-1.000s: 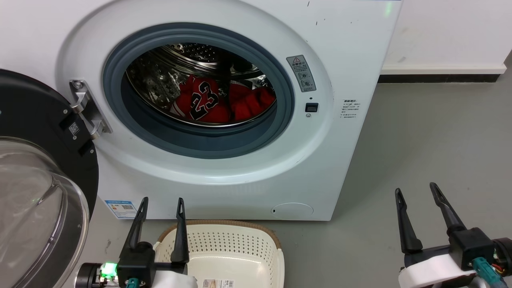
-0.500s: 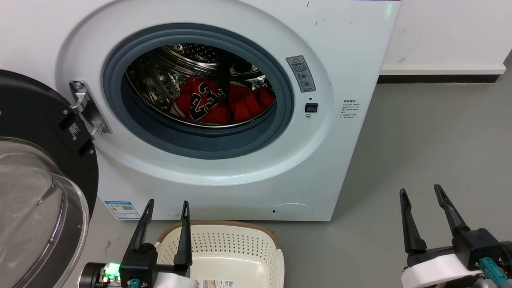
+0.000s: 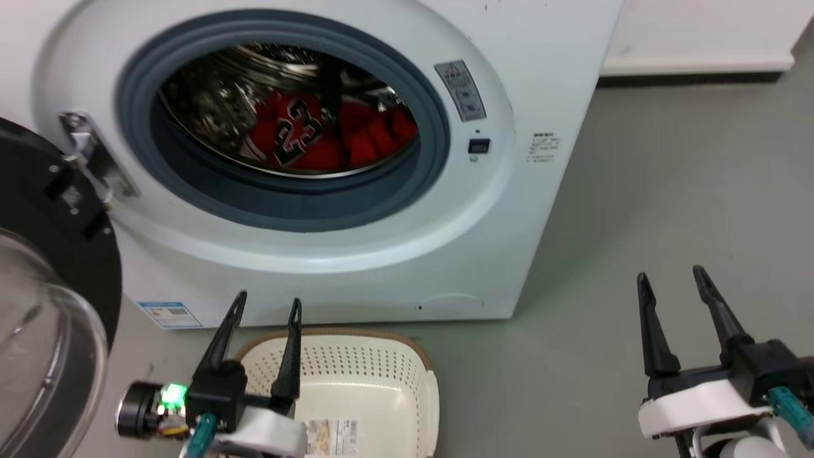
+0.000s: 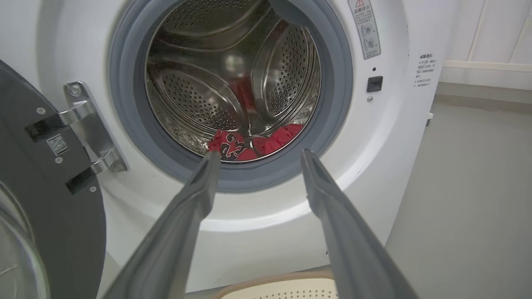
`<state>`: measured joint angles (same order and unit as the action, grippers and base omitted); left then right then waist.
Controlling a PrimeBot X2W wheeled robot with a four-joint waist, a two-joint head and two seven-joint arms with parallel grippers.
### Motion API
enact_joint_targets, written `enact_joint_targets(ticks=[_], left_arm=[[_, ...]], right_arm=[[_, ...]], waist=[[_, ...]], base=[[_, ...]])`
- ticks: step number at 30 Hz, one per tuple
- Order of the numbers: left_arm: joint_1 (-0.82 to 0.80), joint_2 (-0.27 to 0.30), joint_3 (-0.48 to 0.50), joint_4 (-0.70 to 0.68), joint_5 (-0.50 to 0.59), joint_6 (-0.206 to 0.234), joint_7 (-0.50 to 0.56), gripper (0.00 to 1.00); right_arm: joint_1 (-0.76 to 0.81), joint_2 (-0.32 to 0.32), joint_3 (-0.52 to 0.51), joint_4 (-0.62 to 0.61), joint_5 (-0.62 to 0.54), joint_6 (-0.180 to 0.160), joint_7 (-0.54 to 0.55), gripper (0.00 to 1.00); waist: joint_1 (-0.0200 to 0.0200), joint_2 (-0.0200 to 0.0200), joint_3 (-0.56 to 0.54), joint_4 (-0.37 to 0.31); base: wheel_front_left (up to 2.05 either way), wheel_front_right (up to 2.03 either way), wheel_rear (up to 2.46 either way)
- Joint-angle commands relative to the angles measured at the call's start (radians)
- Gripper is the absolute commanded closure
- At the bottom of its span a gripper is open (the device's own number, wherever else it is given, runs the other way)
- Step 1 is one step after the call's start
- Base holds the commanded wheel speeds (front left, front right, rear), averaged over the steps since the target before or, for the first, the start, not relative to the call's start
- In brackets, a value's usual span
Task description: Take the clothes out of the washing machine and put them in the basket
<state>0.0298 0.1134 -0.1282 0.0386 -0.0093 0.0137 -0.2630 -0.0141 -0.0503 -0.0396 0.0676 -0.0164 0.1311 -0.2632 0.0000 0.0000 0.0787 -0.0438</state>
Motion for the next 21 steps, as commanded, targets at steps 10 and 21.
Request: enact_joint_targets(ticks=[10, 21], left_arm=[[-0.334, 0.15, 0.049, 0.24, 0.007, -0.085, -0.003, 0.0], [-0.875, 0.341, 0.006, 0.514, 0.003, -0.14, 0.229, 0.0]], right_arm=[[-0.105, 0.001, 0.0, -0.036, 0.066, -0.001, -0.002, 0.0], [-0.173, 0.001, 0.036, -0.067, 0.128, -0.001, -0.002, 0.0]], waist=[[0.0, 0.0, 0.285, -0.165], [0.0, 0.0, 0.517, -0.255]], base=[[0.0, 0.0, 0.0], [0.0, 0.0, 0.0]])
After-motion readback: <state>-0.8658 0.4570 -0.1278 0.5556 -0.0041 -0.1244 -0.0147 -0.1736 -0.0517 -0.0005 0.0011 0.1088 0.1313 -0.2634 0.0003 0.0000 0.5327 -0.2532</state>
